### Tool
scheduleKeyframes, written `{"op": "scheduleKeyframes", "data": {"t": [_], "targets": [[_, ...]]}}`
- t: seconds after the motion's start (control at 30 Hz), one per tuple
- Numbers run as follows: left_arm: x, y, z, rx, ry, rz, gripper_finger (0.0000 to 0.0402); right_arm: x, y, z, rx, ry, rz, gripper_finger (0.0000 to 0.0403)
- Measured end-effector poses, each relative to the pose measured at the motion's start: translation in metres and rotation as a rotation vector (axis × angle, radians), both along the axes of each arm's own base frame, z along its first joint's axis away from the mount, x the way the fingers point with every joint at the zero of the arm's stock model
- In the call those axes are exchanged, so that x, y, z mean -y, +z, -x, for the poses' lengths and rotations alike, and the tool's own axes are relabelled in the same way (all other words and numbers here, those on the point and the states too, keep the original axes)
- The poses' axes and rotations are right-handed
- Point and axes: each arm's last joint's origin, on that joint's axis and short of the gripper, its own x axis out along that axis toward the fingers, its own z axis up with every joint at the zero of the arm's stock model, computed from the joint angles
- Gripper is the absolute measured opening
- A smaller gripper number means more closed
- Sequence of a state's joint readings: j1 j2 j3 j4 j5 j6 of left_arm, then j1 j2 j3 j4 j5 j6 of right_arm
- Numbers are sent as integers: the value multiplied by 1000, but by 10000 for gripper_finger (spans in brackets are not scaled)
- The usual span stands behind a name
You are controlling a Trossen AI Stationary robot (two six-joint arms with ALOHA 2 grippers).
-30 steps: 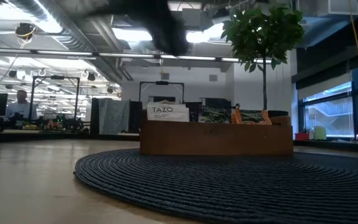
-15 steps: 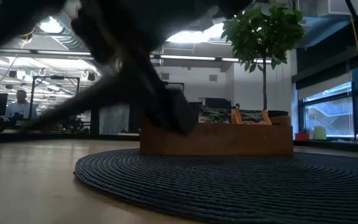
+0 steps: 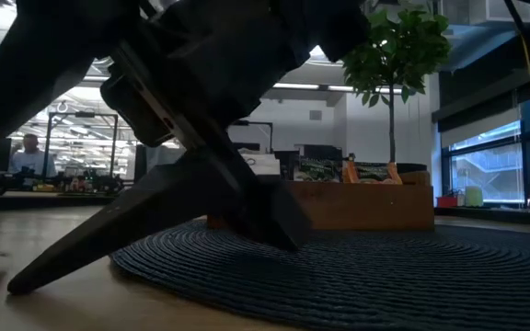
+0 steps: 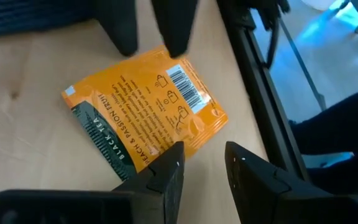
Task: Pick & Place Tea
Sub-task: Put the orange tea bag into the right section of the wooden organizer
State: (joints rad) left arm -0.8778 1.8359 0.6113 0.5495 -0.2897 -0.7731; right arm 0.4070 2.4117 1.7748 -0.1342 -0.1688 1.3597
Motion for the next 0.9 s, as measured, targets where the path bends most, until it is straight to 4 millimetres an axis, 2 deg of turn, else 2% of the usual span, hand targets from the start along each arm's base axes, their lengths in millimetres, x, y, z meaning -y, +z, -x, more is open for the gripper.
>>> {"op": "scheduleKeyframes", "data": {"t": [0.2, 0.47, 0.57, 0.7, 0.9], "targets": [[-7, 0, -7, -2, 31, -1, 116, 1, -4, -2, -13, 10, -33, 192], [-8, 0, -8, 3, 27, -13, 116, 0, 0, -9, 127, 42, -15, 192], [-8, -1, -8, 10, 18, -23, 116, 1, 1, -10, 123, 24, -32, 189], [-8, -1, -8, 19, 12, -32, 116, 1, 0, -9, 97, 4, -45, 160], [-8, 0, -8, 20, 13, -30, 116, 2, -2, -8, 82, 4, -39, 81]]}}
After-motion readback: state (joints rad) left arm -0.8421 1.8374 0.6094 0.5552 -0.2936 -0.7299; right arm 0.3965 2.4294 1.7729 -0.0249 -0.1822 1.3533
